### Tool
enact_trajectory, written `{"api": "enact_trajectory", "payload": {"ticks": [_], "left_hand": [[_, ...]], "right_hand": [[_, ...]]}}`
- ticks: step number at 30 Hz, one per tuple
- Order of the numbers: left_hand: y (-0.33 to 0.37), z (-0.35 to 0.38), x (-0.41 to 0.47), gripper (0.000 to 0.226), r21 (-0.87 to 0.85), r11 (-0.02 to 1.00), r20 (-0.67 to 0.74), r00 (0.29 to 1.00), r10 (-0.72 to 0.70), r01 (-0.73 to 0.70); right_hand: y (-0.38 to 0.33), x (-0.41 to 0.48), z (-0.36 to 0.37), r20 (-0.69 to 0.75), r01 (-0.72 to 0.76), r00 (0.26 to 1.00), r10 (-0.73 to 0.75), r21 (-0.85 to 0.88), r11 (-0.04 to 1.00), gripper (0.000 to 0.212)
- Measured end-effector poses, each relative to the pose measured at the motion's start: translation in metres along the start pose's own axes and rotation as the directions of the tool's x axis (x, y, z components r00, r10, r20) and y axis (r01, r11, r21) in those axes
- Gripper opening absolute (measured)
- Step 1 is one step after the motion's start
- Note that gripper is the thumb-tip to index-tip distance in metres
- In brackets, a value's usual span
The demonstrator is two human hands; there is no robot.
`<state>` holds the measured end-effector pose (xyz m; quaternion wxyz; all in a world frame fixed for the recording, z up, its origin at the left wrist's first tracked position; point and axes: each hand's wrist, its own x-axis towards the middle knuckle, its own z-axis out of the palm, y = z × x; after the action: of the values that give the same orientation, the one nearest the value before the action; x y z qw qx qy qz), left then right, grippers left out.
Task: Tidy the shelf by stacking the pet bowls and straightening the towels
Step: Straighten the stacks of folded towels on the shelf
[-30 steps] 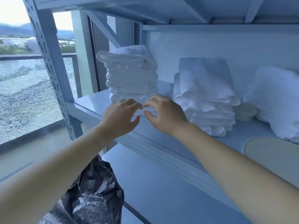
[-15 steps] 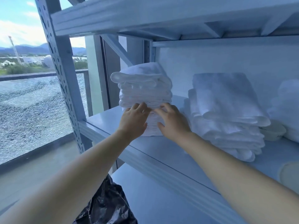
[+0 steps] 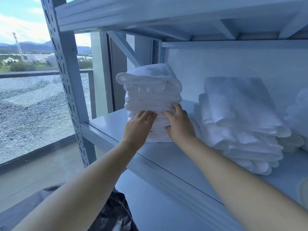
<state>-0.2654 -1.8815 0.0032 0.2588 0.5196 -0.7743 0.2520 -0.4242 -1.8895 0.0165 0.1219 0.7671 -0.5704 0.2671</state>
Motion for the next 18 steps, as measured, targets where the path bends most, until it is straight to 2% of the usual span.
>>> {"api": "enact_trajectory", "payload": {"ticks": [4,10,18], "left_hand": [[-0.003,-0.001,0.001,0.063,0.059,0.997,-0.032,0.998,0.049,-0.047],[-0.002,0.001,0.006,0.041,-0.082,0.996,0.000,1.000,-0.020,0.020],[-0.014,-0.016,-0.015,0.041,-0.092,0.995,-0.048,0.998,0.027,-0.032]], "right_hand": [[0.000,-0.002,0.007,-0.018,0.007,1.000,-0.007,0.017,1.000,0.052],[-0.001,-0.003,0.011,-0.074,0.027,0.997,-0.023,0.049,0.998,0.041],[-0.021,-0.023,0.001,-0.099,0.052,0.994,-0.046,0.060,0.997,0.041]]}}
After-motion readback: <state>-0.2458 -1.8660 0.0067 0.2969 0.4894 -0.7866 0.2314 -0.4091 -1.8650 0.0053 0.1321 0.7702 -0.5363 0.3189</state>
